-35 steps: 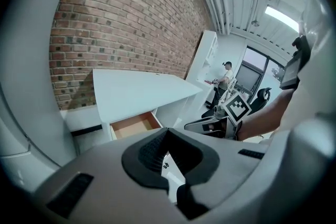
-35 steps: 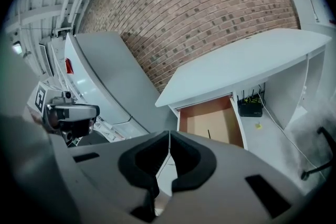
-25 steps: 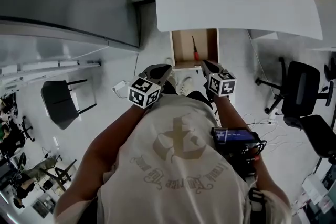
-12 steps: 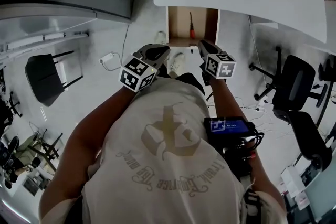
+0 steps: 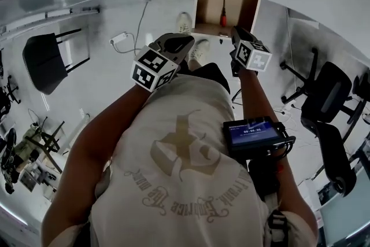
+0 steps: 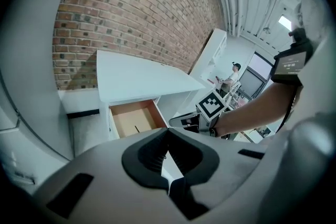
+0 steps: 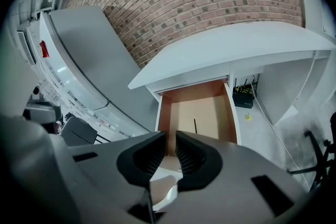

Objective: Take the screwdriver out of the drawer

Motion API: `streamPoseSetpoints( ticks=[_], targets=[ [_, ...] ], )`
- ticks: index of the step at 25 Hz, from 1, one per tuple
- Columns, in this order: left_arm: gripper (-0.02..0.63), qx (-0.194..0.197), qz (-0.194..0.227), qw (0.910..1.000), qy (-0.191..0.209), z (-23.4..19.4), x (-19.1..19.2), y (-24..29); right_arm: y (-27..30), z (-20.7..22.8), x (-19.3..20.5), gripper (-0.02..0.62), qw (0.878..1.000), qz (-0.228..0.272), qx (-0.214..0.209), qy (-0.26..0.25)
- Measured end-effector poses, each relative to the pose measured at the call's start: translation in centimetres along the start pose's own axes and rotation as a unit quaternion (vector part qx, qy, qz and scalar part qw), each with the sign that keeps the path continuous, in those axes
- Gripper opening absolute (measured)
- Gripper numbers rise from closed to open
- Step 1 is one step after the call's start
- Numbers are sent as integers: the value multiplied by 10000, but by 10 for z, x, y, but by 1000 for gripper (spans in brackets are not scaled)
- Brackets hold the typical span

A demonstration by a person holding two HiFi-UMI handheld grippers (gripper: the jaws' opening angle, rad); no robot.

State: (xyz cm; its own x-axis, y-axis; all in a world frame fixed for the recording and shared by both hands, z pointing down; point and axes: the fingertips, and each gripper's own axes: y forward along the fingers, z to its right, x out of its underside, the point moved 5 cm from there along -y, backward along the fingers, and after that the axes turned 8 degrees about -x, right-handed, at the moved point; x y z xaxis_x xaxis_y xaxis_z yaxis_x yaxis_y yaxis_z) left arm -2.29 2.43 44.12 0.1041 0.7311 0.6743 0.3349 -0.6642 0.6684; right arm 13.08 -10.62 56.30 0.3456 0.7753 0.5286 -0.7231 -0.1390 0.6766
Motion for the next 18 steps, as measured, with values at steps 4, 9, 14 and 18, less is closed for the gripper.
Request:
streamPoseSetpoints(
  ticks=[4,9,14,18],
  targets=[
    [21,-87,-10,9998,-171,2,8,-3,6,0,2,112,9999,-169,18,0],
    [20,-133,-72,9988,-470,-20,21,5,35,7,9,132,9984,-537,145,-89],
    [20,-85,-80,9978,-645,-34,27,20,53,10,3,132,9959,-813,263,-307],
    [21,-113,-57,9974,-712,-44,29,34,72,16,3,132,9946,-925,261,-386]
  ],
)
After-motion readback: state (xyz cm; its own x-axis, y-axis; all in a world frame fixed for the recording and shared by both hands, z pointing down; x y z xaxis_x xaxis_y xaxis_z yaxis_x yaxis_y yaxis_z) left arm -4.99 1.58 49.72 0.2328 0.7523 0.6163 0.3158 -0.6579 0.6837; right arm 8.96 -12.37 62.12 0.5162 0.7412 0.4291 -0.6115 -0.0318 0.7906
